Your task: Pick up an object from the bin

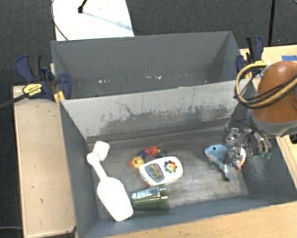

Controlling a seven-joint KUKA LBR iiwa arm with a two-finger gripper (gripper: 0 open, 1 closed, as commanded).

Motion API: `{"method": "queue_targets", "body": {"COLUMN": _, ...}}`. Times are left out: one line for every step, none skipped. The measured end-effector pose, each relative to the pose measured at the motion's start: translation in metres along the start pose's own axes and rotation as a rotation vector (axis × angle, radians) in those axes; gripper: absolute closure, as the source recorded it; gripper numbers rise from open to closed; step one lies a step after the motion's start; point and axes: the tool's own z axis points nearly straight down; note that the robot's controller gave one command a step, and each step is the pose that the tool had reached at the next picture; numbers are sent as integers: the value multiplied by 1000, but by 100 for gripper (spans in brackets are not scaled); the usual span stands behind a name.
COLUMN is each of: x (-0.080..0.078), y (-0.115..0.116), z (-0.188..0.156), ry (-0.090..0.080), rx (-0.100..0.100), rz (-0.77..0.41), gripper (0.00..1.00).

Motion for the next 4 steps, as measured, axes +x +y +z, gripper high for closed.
{"method": "queue_targets", "body": {"x": -1, "y": 0, "z": -16, "ry": -2, "rx": 0, "rz": 0, "gripper": 100}}
{"method": "queue_targets", "body": {"x": -1, "y": 0, "z": -32, "ry": -4, "rx": 0, "rz": -1, "gripper": 100}}
{"method": "queue_targets", "body": {"x": 0, "y": 0, "z": -50, "ry": 0, "rx": 1, "rz": -2, "gripper": 100}}
{"method": "queue_targets", "body": {"x": 0, "y": 0, "z": -71, "ry": -2, "rx": 0, "rz": -3, "gripper": 100}}
